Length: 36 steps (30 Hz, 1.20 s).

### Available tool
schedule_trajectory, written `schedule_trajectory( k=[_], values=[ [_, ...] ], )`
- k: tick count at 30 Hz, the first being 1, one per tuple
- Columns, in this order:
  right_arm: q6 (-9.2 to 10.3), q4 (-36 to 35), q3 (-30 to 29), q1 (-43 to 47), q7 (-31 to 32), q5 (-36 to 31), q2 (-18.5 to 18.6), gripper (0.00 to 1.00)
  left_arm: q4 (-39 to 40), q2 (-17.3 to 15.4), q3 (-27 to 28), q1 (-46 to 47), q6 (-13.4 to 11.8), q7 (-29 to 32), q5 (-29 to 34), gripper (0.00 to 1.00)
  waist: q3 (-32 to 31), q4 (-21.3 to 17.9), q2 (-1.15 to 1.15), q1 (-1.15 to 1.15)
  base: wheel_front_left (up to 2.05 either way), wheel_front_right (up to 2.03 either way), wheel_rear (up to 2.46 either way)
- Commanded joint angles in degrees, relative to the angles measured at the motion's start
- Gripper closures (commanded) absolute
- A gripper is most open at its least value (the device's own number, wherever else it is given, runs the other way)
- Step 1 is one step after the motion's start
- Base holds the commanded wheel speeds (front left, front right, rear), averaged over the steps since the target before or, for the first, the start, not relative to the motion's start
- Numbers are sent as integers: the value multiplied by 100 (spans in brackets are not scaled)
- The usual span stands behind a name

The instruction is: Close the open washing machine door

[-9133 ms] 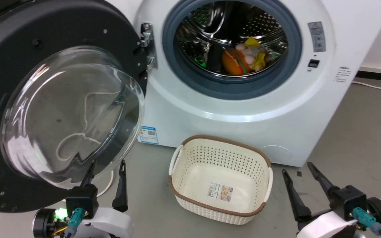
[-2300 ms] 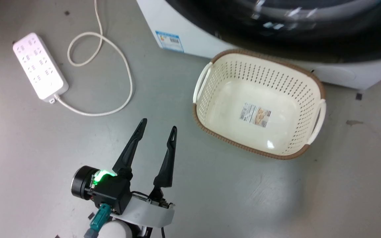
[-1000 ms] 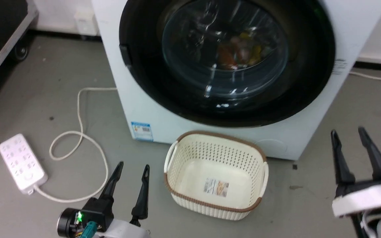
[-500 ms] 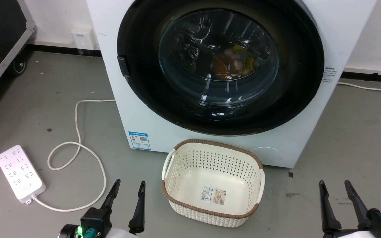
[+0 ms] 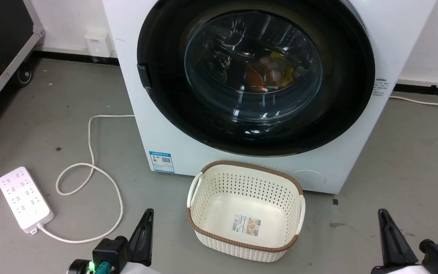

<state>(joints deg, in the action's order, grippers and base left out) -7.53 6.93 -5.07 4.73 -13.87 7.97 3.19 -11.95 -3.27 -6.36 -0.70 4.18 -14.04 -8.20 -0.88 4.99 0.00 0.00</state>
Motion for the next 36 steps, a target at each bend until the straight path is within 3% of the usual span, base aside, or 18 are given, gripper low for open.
schedule_trajectory(
  k=[1,36],
  values=[
    [0,-37,21,-31,30,-40,-2,100,47,3,31,5,-26,36,44,100,1,-7,0,0,0,0,0],
    [1,-234,166,-164,437,-267,-11,100,391,13,212,24,-143,446,277,100,28,-154,0,0,0,0,0]
  ],
)
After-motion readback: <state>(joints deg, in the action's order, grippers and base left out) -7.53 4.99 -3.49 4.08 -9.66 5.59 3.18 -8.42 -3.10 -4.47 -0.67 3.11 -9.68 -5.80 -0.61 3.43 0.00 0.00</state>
